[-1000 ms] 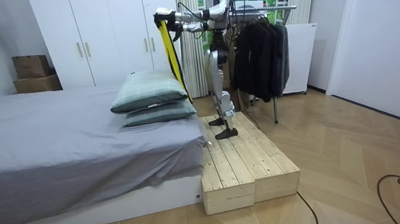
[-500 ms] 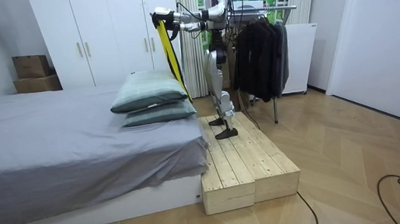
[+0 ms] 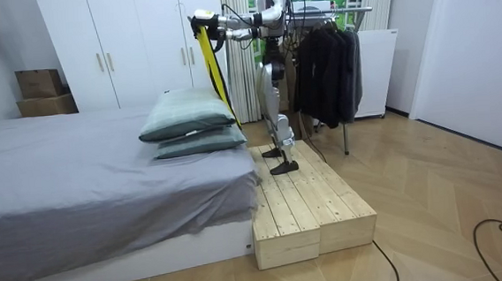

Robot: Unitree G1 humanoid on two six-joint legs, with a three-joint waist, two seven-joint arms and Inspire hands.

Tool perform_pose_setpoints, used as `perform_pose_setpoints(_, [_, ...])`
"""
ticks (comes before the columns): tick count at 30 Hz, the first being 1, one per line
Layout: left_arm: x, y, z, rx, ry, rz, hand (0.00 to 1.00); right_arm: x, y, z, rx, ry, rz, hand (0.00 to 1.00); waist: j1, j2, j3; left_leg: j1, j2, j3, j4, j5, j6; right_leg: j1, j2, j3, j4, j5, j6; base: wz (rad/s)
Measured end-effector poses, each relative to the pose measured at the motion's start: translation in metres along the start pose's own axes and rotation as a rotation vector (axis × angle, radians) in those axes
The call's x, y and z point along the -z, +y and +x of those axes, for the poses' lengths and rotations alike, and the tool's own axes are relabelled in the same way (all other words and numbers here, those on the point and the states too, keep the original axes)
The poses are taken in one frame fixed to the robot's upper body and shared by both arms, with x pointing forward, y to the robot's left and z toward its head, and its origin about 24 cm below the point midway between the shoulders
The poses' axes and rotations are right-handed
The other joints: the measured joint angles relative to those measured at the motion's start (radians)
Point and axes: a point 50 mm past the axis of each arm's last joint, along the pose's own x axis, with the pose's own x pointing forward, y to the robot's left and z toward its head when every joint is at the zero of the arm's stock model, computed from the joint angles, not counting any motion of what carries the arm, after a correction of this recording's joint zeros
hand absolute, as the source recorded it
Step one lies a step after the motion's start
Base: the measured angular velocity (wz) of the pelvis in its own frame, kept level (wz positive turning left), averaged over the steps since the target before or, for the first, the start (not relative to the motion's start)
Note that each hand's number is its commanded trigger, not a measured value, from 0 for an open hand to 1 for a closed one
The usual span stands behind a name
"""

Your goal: Hang clothes

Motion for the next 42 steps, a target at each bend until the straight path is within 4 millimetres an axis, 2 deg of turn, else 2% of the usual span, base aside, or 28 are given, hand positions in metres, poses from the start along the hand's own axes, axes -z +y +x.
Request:
perform_pose_setpoints(7, [-0.007, -0.002, 0.002, -0.021, 0.02, -0.025, 1.0, -0.005, 0.013, -0.001, -0.081, 0.008, 0.008, 0.0, 0.0, 0.004, -0.0037, -0.007, 0.0, 0.0, 0.003, 0.0, 0.0, -0.001, -0.001, -0.005, -0.001, 0.0, 0.0, 0.01])
perform_pose_setpoints(11, [-0.009, 0.0, 0.002, -0.028, 0.008, 0.012, 1.0, -0.007, 0.017, -0.002, -0.093, 0.012, 0.007, 0.0, 0.002, 0.014, -0.0101, -0.005, 0.0, 0.0, 0.004, 0.0, 0.0, 0.001, -0.002, -0.005, 0.0, 0.0, 0.0, 0.0])
perform_pose_setpoints(15, [-0.009, 0.0, 0.002, -0.027, 0.011, 0.014, 1.0, -0.009, 0.019, -0.002, -0.101, 0.008, -0.001, 0.0, 0.003, 0.015, -0.0104, -0.003, 0.0, -0.001, 0.004, 0.0, 0.0, 0.001, -0.001, -0.004, 0.002, 0.0, 0.0, 0.0])
perform_pose_setpoints(21, [-0.01, 0.0, 0.002, -0.029, 0.009, 0.009, 1.0, -0.015, 0.017, 0.005, -0.08, -0.019, 0.002, 0.0, 0.003, 0.009, -0.0057, -0.007, -0.002, -0.002, 0.005, 0.0, 0.0, -0.001, -0.003, -0.005, 0.002, 0.0, 0.0, 0.0])
perform_pose_setpoints(26, [-0.019, 0.009, 0.004, -0.067, -0.032, 0.005, 1.0, -0.027, 0.005, 0.022, -0.01, -0.07, 0.0, 0.0, 0.0, -0.013, 0.0055, -0.017, -0.005, -0.015, 0.008, 0.0, 0.0, -0.003, -0.007, -0.025, -0.001, -0.001, 0.001, 0.06])
perform_pose_setpoints(32, [-0.024, 0.013, 0.005, -0.087, -0.052, 0.003, 1.0, -0.032, -0.001, 0.029, 0.033, -0.097, -0.002, 0.0, 0.009, -0.02, 0.0039, -0.029, -0.007, -0.027, 0.01, 0.0, 0.0, -0.009, -0.009, -0.033, -0.001, 0.0, 0.001, 0.07])
perform_pose_setpoints(42, [-0.029, 0.01, 0.005, -0.091, -0.059, -0.005, 1.0, -0.043, -0.01, 0.042, 0.067, -0.14, -0.006, 0.0, 0.022, -0.027, 0.0024, -0.043, -0.006, -0.04, 0.012, 0.0, 0.0, -0.014, -0.01, -0.056, 0.0, 0.0, 0.001, 0.06])
